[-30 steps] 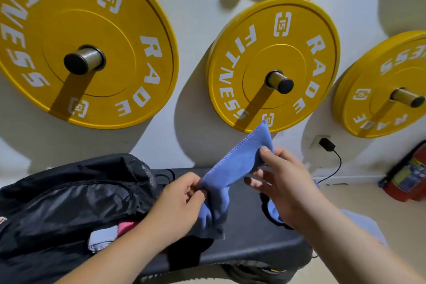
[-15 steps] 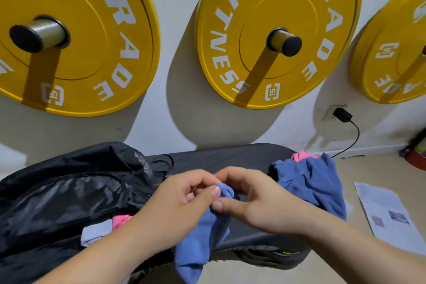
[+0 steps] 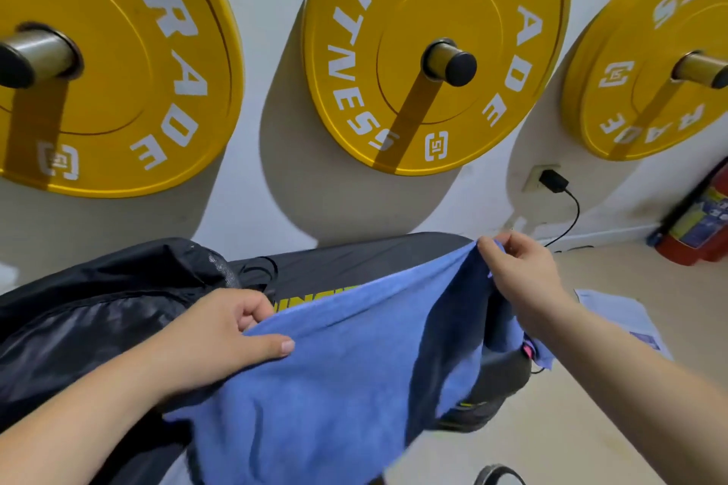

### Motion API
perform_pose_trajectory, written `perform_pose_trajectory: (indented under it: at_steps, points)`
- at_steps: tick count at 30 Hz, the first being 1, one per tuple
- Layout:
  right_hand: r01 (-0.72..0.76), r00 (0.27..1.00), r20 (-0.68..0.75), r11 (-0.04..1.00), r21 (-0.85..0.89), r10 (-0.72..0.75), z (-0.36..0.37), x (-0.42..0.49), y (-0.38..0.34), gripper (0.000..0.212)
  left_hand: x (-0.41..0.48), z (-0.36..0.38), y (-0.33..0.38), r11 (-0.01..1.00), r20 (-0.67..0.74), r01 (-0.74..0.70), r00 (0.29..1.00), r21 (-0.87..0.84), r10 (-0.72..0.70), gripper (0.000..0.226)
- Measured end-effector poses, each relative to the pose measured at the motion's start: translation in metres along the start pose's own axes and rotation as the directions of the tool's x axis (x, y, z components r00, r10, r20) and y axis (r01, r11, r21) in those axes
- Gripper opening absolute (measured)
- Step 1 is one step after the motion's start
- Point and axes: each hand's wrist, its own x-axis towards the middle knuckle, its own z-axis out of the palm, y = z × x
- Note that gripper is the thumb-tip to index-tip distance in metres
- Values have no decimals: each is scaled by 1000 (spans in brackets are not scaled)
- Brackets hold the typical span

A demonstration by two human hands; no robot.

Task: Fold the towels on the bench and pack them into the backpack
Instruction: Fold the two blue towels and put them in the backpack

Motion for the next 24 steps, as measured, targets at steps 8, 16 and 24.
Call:
perform_pose_trajectory:
  at_steps: [8, 16, 24]
  points:
    - [-85, 980, -180, 996, 5, 84, -10, 5, 15, 22, 5, -17, -32, 994, -281, 105, 955, 15, -96, 49]
    - [180, 947, 275, 983, -28, -165, 33, -33, -14, 3, -6, 23, 18, 913, -109, -315, 930, 261, 352, 12]
    - [221, 656, 676, 942, 254, -336, 56, -78, -42, 6, -5, 56, 53, 909, -342, -413, 847, 58, 407, 12]
